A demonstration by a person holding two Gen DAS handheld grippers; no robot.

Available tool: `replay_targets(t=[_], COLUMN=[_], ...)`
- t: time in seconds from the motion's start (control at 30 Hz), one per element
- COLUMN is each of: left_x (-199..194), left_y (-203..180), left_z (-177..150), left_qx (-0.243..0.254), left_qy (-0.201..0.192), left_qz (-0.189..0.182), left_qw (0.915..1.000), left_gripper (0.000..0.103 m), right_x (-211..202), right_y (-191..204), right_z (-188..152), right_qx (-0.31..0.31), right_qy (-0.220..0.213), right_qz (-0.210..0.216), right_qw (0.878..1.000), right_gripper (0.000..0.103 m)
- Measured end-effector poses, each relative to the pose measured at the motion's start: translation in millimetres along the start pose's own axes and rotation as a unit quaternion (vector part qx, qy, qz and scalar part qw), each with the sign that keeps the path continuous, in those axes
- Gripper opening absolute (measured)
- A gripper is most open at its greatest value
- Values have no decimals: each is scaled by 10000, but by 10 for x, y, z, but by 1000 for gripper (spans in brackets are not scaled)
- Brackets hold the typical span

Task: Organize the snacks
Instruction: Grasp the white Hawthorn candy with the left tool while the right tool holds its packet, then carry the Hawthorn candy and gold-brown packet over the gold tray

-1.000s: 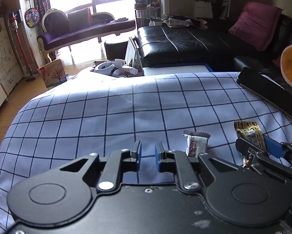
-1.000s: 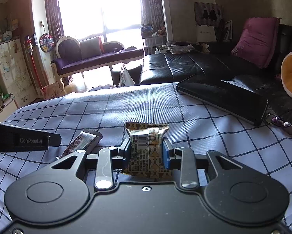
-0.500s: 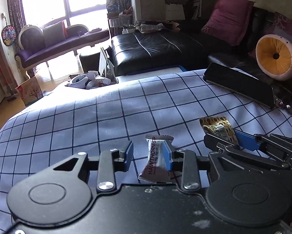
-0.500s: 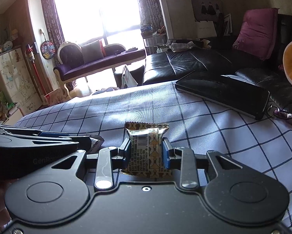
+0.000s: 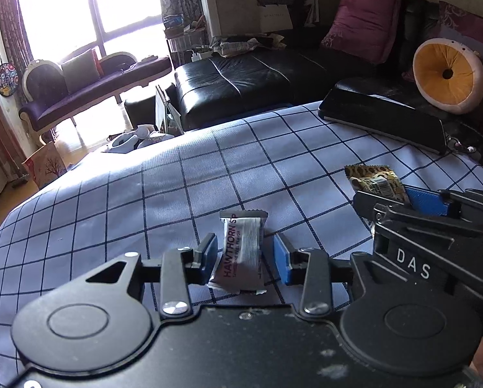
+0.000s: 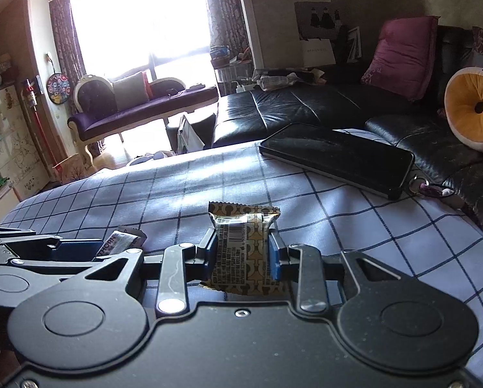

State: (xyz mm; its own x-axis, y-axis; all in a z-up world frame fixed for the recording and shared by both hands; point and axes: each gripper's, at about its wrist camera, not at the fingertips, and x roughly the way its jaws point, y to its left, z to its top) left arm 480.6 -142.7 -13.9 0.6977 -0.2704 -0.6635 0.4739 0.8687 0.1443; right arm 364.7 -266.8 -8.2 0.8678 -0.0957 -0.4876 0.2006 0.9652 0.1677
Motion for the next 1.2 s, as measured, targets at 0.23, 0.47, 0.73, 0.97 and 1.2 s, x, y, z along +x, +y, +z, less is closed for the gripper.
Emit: replay_targets(t=[0.23,0.47,0.73,0.97,1.2], left_x=[19,58,56,-120,-648], left_y=[-36,62,139,103,266], left_z=[4,43,118,121,-117], left_qx=[-14,-476,-777,-1068,-1246], left_qy=[44,254,345,475,332], left_qz=[226,309,104,76,87], left_qw=[9997,9981,9963,9931,9916], left_gripper=[51,67,29,21,21], right_x=[-38,-40,-63,-98,-138], right_y=[-36,-77,-47,-62,-39], right_z=[18,27,11,-2,-29], right_qx=[7,77,-8,-55,-167], right_qy=[-48,-25,-54,-175,-261], right_qz=[-183,-225,-166,-110,-65], right_qw=[9998,9997,9998,9998,9995], right_gripper=[41,41,41,41,41])
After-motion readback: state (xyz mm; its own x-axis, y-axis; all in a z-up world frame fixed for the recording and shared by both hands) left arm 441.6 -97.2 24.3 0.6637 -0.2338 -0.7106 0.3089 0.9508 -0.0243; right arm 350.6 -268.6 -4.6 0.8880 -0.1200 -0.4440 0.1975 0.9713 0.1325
